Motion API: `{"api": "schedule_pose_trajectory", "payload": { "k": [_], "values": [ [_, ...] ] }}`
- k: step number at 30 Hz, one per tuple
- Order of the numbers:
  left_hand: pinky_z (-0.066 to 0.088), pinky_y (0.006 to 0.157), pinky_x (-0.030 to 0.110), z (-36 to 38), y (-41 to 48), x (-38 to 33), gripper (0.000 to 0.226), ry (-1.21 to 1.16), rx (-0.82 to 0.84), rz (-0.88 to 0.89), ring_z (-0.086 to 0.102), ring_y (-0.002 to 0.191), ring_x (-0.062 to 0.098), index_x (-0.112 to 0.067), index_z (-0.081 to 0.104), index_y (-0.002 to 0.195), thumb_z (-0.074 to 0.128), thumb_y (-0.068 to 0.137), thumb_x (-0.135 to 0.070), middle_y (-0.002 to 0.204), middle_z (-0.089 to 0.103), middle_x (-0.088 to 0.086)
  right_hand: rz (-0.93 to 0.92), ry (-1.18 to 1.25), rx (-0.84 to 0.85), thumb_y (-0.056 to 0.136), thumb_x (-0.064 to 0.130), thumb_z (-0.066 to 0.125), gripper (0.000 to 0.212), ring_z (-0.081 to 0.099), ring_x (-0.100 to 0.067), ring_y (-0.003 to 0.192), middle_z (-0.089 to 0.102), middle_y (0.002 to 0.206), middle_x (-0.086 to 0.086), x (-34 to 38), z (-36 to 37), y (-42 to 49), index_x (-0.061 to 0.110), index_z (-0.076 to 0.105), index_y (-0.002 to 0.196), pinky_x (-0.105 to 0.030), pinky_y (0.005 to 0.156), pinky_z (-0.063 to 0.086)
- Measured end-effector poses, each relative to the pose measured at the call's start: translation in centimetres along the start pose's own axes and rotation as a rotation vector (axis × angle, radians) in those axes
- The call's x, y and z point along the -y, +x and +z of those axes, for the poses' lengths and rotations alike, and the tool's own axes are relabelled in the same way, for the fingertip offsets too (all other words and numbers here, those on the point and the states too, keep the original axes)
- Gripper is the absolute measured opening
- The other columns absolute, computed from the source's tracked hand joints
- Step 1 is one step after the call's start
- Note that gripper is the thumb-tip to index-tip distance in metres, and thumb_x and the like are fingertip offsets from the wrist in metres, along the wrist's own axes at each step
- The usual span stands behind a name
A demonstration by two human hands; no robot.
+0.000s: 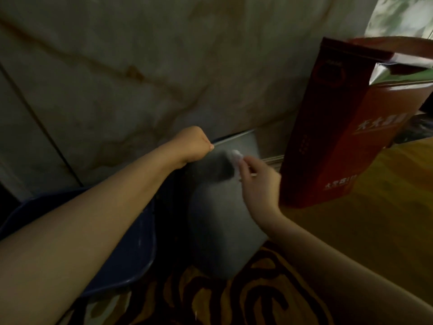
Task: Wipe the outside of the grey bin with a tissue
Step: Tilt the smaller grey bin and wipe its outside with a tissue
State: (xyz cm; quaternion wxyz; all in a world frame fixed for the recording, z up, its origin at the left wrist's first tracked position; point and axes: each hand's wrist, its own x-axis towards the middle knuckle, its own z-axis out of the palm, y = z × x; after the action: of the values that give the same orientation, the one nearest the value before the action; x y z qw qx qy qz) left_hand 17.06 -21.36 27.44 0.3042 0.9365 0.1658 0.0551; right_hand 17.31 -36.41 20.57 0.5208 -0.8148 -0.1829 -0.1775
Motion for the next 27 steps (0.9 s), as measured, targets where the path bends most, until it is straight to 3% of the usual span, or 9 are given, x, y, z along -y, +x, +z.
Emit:
{"api": "schedule_pose_trajectory", "payload": {
  "k": [4,8,12,16,19,23,25,27],
  "values": [
    [0.04,0.069,0.028,0.5,0.2,-1.3,0.002,-0.097,-0.002,-0.05,0.055,0.078,0.02,-0.013,0.06,0.08,0.059,0.081,-0.014,0.081,0.055,0.013,-0.18,0.006,0.045,0.089,0.005,0.055,0.017,0.062,-0.021,0.087,0.069,0.097,-0.011,-1.0,2.1,-0.5,0.004,0.069,0.098,-0.023,0.074,0.044],
    [0.05,0.088,0.039,0.6,0.4,-2.1,0.022,-0.186,0.008,-0.108,0.064,0.094,0.03,0.002,0.069,0.095,0.062,0.08,-0.013,0.099,0.067,0.023,-0.266,-0.13,-0.069,0.087,0.009,0.06,0.02,0.054,-0.029,0.092,0.068,0.108,-0.009,-2.7,2.0,-0.3,0.01,0.07,0.104,-0.038,0.076,0.048],
    [0.048,0.097,0.044,0.9,0.7,-2.7,0.024,-0.211,0.02,-0.12,0.063,0.102,0.032,0.004,0.069,0.096,0.063,0.079,-0.011,0.104,0.068,0.022,-0.281,-0.042,-0.074,0.088,0.01,0.06,0.023,0.055,-0.028,0.104,0.061,0.126,-0.011,-3.9,2.5,0.4,0.009,0.068,0.11,-0.028,0.09,0.042],
    [0.049,0.096,0.04,0.6,0.7,-2.2,0.026,-0.244,0.042,-0.14,0.063,0.101,0.03,0.002,0.069,0.101,0.064,0.079,-0.01,0.106,0.068,0.022,-0.295,0.027,-0.078,0.089,0.007,0.059,0.029,0.056,-0.026,0.111,0.06,0.128,-0.012,-5.4,3.5,1.0,0.007,0.064,0.117,-0.027,0.097,0.042],
    [0.047,0.096,0.033,0.2,0.6,-1.3,0.029,-0.262,0.063,-0.141,0.063,0.1,0.024,0.004,0.067,0.106,0.064,0.08,-0.009,0.111,0.068,0.019,-0.189,-0.02,-0.121,0.09,0.004,0.056,0.031,0.055,-0.027,0.112,0.059,0.128,-0.012,-7.0,3.7,2.9,0.008,0.062,0.12,-0.021,0.098,0.035],
    [0.043,0.094,0.026,-0.2,0.6,-0.7,0.033,-0.272,0.086,-0.133,0.059,0.096,0.018,0.006,0.063,0.111,0.063,0.081,-0.008,0.113,0.066,0.016,0.138,0.067,-0.197,0.094,0.012,0.05,0.03,0.051,-0.024,0.117,0.062,0.125,-0.011,-9.1,3.6,5.6,0.008,0.06,0.122,-0.01,0.092,0.027],
    [0.046,0.084,0.023,-0.3,0.6,-0.7,0.034,-0.29,0.102,-0.144,0.06,0.085,0.017,0.007,0.062,0.113,0.062,0.081,-0.006,0.108,0.066,0.014,0.245,0.108,-0.237,0.095,0.018,0.049,0.028,0.054,-0.013,0.104,0.064,0.118,-0.014,-9.3,3.7,6.0,0.01,0.063,0.118,-0.002,0.085,0.025],
    [0.051,0.065,0.016,-0.4,0.7,-0.6,0.035,-0.321,0.122,-0.166,0.057,0.072,0.011,0.007,0.061,0.114,0.061,0.081,-0.004,0.099,0.064,0.012,0.214,0.097,-0.283,0.095,0.022,0.05,0.025,0.049,0.002,0.085,0.063,0.11,-0.017,-8.1,4.0,5.3,0.014,0.067,0.112,0.007,0.078,0.025]
  ]
}}
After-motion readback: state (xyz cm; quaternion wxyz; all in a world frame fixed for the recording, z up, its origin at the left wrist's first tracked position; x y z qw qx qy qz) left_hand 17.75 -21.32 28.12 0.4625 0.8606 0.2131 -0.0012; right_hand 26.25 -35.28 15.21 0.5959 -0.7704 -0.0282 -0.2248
